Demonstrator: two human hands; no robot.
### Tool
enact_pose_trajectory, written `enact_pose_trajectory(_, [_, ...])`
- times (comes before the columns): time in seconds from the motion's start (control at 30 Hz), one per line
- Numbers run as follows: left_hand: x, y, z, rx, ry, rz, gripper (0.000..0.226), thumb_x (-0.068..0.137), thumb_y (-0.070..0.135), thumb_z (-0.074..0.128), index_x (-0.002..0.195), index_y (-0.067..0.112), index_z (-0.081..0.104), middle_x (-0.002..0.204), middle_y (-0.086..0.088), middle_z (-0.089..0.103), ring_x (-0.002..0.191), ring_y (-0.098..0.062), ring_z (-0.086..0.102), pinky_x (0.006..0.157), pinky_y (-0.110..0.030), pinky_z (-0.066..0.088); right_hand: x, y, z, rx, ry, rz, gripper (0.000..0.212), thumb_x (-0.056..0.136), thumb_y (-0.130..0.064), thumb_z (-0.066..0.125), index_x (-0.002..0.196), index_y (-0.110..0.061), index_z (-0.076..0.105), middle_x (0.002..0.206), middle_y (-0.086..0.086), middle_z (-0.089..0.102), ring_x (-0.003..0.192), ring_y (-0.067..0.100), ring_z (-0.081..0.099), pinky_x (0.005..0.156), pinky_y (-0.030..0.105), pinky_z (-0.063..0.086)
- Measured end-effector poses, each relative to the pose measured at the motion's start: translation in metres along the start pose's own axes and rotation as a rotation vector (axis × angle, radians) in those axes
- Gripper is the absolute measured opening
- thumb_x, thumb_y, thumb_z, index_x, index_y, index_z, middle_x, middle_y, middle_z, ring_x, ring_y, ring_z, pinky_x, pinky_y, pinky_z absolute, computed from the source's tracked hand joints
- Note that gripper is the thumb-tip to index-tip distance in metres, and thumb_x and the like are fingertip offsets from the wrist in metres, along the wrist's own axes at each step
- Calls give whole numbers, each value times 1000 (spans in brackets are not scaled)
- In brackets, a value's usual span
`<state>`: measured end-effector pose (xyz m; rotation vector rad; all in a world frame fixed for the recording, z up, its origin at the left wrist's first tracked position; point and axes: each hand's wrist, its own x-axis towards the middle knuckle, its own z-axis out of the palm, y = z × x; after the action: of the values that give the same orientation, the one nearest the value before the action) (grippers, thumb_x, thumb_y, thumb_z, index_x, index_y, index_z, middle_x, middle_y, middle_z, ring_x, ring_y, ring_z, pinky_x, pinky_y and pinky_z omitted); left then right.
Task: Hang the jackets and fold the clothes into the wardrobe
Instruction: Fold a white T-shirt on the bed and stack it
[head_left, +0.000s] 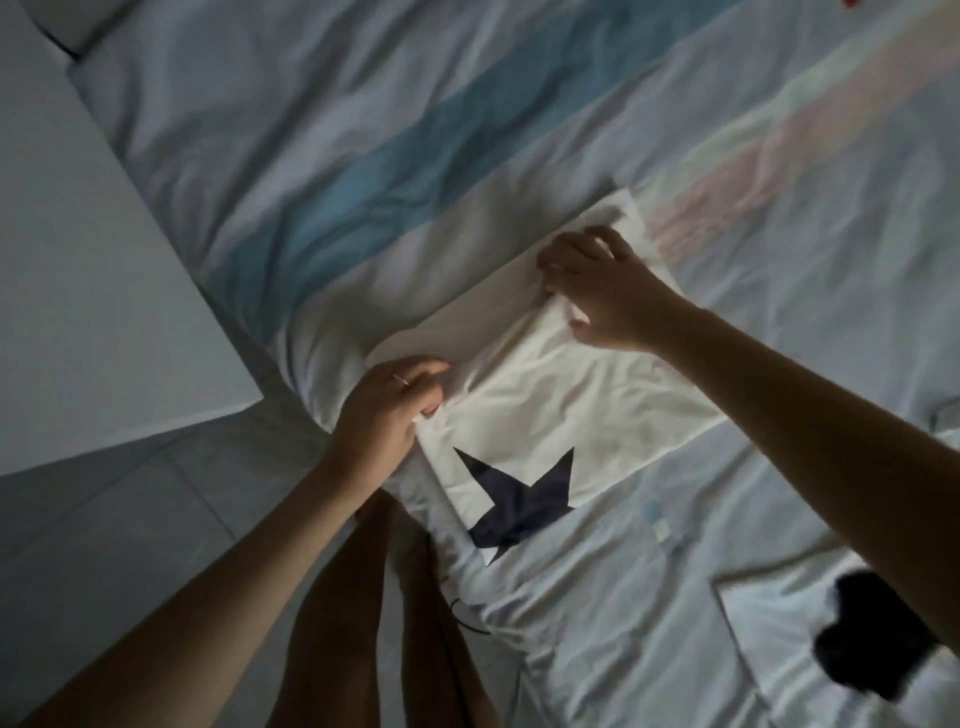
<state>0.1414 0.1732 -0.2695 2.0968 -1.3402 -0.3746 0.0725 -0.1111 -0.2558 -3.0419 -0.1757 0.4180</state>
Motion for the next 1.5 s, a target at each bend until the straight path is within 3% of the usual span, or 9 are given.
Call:
enact_pose_trajectory(0.17, [-4,6,-3,-6,-27,93,23,73,-9,43,60,9,44,105,-8,71,97,-22,67,74,-31,50,-21,-11,-6,31,22,-127,66,51,-10,82,113,-17,57,100,6,66,90,28,64,92,38,27])
enact_pose_trajectory(0.33, [-15,7,-4,-145,38,-91,48,60,-27,53,69,17,38,110,-3,69,103,-15,65,69,-34,52,-18,-14,-7,-17,-90,-175,35,45,-5,79,77,-17,71,75,4,62,62,25,64,75,34,41])
enact_pose_trajectory(0.5, [-13,-2,-2,-355,144,-487,41,70,-25,48,71,16,48,79,-7,66,80,-17,65,64,-43,51,-4,23,-38,-205,-411,92,39,82,-36,60,119,-23,60,123,4,55,114,25,53,100,40,29])
enact_pose_trajectory(0.63, [0,-10,6,-372,214,-726,37,79,-12,59,72,23,50,66,2,53,61,0,47,59,-18,36,12,59,-53,156,-556,359,46,84,-38,64,126,-23,55,133,5,53,124,24,45,107,40,24])
enact_pose_trajectory(0.73, [2,-10,11,-335,319,-885,20,80,-5,61,88,13,55,72,-3,55,69,-9,51,59,-20,35,19,71,-51,554,-405,458,22,80,-21,73,98,-10,64,99,11,64,93,28,59,72,30,40])
enact_pose_trajectory(0.9, [12,1,12,-527,480,-1061,24,84,10,70,100,13,54,65,9,48,50,11,51,51,-5,36,1,77,-19,1198,-128,902,50,57,-48,87,94,-18,72,93,7,64,86,22,57,75,34,42])
enact_pose_trajectory(1.0, [11,-3,14,-505,505,-1061,14,87,16,68,91,11,55,70,9,52,54,17,51,55,-4,37,-2,71,-1,1484,52,1043,30,69,-36,83,87,-14,72,80,4,67,75,20,60,75,37,48])
enact_pose_trajectory(1.27, [8,-15,20,-523,547,-1048,10,87,10,66,92,12,58,75,13,57,63,11,55,63,-7,40,19,68,3,1492,427,1160,35,86,7,53,96,-24,64,77,-8,56,47,0,42,39,15,30])
enact_pose_trajectory(1.5, [9,-14,21,-528,539,-1019,15,86,8,67,93,12,54,77,13,56,63,15,53,63,-8,40,10,76,4,1375,526,1165,31,86,7,46,103,-15,60,81,-2,63,50,-1,52,51,13,40])
